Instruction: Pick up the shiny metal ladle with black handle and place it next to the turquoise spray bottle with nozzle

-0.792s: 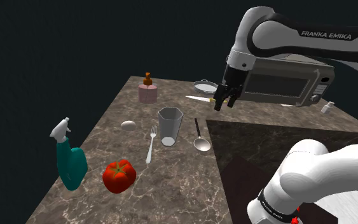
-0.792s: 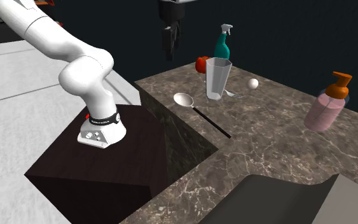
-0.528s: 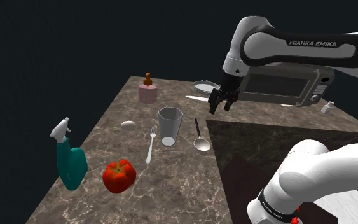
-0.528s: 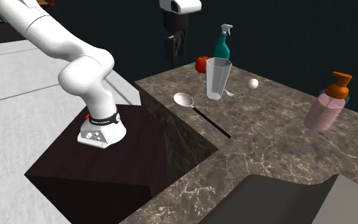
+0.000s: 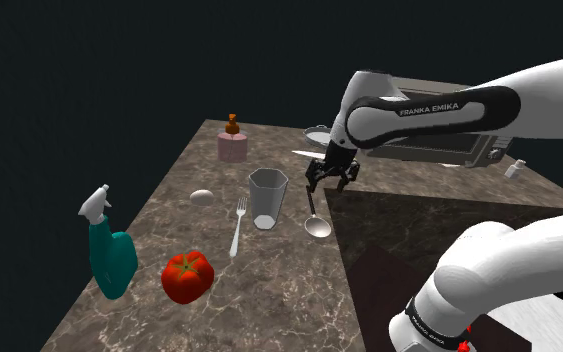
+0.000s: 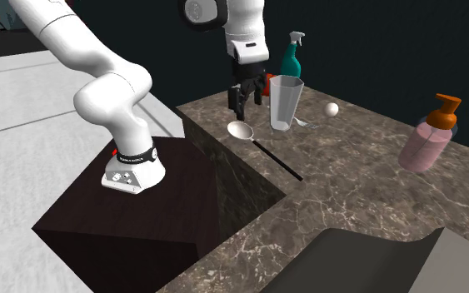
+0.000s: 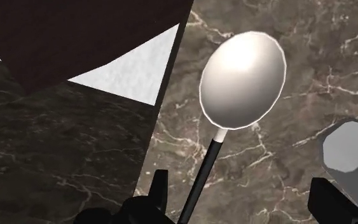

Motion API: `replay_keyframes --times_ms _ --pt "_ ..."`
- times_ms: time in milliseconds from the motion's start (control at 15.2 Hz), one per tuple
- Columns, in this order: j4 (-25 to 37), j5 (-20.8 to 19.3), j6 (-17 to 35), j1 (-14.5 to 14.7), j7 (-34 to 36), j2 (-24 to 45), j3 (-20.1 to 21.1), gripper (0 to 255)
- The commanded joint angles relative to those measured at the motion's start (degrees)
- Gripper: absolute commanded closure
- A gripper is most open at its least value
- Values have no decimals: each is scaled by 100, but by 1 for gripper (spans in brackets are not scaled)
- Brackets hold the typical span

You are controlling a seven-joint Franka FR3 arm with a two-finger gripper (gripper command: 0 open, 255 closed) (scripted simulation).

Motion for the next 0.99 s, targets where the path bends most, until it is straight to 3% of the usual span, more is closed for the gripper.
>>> replay_keyframes --times_ms 0,330,924 --pt "-152 -8 606 -157 443 325 159 0" --pt "-298 -196 1874 -619 1534 1228 517 0" --pt "-452 -248 2616 -660 1581 1818 587 0"
